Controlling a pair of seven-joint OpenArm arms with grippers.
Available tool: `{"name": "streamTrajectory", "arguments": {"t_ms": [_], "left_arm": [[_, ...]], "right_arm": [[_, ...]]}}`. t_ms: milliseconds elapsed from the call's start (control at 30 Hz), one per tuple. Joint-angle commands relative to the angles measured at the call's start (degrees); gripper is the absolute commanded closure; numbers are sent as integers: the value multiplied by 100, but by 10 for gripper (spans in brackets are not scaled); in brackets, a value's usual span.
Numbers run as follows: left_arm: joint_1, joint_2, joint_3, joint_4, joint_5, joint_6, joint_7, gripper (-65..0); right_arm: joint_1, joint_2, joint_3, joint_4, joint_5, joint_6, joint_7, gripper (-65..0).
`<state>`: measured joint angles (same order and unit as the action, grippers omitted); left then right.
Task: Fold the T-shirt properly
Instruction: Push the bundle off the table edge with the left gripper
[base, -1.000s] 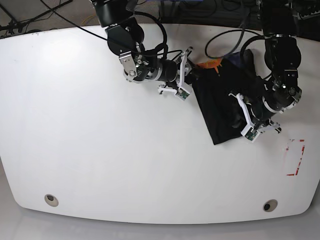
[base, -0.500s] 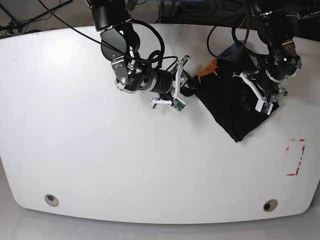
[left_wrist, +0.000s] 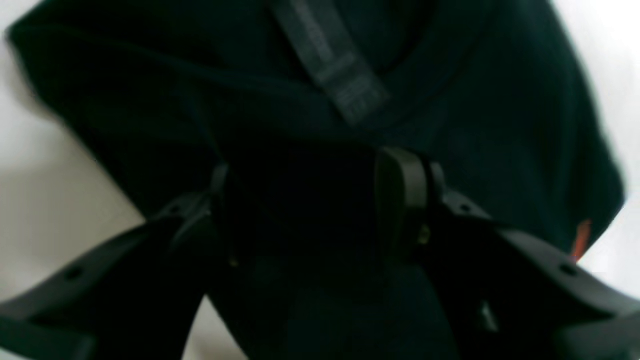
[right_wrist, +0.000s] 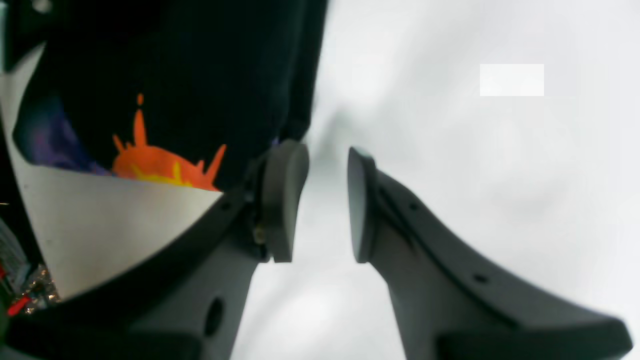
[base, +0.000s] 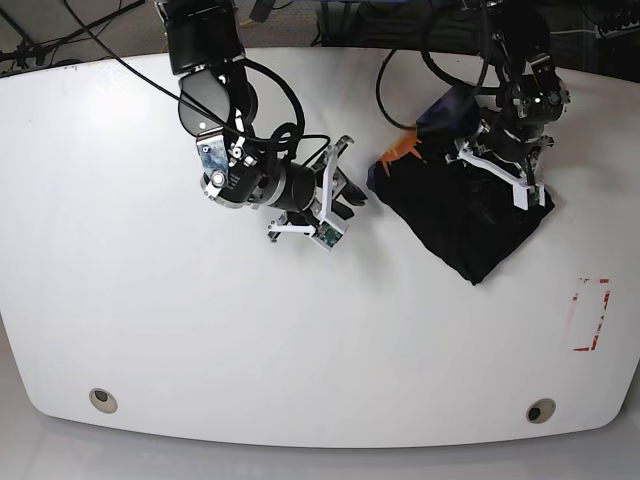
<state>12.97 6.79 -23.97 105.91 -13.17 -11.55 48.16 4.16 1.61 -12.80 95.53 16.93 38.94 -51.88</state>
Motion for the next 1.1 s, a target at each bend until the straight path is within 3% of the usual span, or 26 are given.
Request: {"name": "streamTrajectory", "arguments": {"t_ms": [0,200,367,567,700,800,967,1067], "left_arm": [[-62,73,80,209,-50,298,-117,-343],[8,82,634,543,-41,1028,-188,-343],[26,82,1091,526,-33,1379,-627,-346],[114,82,1452,165,-33,1986,-706,-346],[105,38,1504,-406,-33,1986,-715,-346],[105,-182,1504,-696,-68,1986,-706,-344],[131,-797,1513,-784,-68,1933,-671,-344],[131,-1369,1522,-855,-59,1441,-583,-344]], "right_arm": [[133,-42,1,78,140,23,128,-160],[115,-16,1,87,140,23,128,-160],[124,-16,1,78,140,23,128,-160],[124,-7,9,87,140,23,128,-160],[115,-7,9,122,140,23,128,-160],[124,-7,18,113,140,23,128,-160],[107,-7,282,122,140,23,128,-160],[115,-7,300,122,140,23,128,-160]]}}
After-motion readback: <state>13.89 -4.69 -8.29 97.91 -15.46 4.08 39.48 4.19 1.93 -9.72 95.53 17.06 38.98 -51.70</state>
